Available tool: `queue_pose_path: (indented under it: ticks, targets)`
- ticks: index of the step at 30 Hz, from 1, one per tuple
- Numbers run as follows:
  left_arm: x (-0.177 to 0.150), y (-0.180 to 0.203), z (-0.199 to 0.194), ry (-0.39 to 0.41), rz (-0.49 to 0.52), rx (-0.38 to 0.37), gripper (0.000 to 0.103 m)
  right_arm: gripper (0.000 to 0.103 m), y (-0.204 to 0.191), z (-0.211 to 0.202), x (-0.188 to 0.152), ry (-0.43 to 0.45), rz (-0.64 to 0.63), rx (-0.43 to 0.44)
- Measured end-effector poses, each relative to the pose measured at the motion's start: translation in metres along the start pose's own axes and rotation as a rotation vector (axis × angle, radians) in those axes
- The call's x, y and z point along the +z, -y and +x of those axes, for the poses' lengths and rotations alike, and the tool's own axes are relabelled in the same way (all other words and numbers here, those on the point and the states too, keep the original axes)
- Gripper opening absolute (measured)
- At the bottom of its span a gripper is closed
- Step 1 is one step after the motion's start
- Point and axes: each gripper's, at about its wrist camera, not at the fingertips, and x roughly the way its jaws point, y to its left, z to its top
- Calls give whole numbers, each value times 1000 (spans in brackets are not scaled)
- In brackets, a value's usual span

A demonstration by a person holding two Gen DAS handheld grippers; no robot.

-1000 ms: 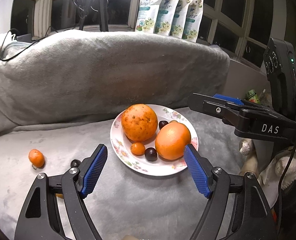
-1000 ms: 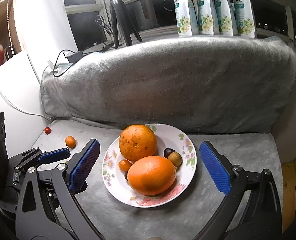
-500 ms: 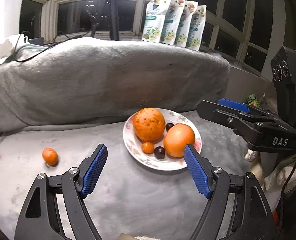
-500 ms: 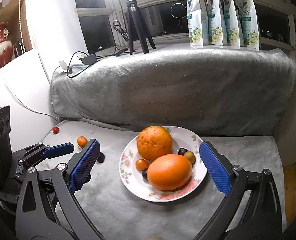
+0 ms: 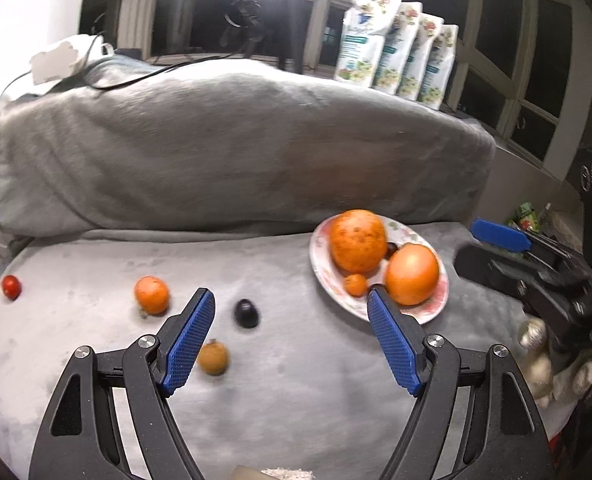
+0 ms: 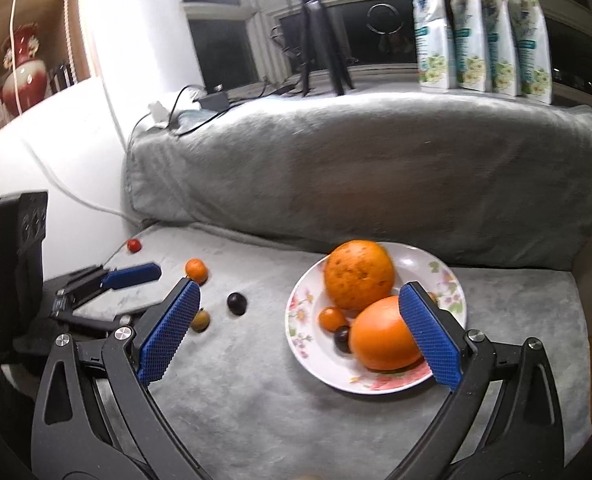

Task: Organize fruits
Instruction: 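Move the left tool to a tangerine while the right tool approaches another brown fruit, then close the left tool on the tangerine while the right tool closes on the brown fruit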

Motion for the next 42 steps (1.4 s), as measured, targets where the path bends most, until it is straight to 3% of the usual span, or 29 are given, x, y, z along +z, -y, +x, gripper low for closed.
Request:
queue_pose_path:
  ticks: [10,21,24,28,31,42]
  targets:
    - [-4,-53,3,-8,-81,75,79,102,-36,27,-12,-61,-79,26]
    - [-8,-109,16,-23,-231,65,77,101,-66,54,-27,-140,-129,98]
    - [-9,-120,22,-38,-257,61,68,100,-77,63,-31,-163,-155,122]
    - [-10,-126,32,-58,-263,60,65,89,-89,80,-35,-208,-176,154]
    - [-12,-126,40,-74,-255,60,54,87,-96,92,-38,-229,-188,169]
    - [-10,-119,66,-116,-226,55,48,60,-102,141,-47,-335,-174,189]
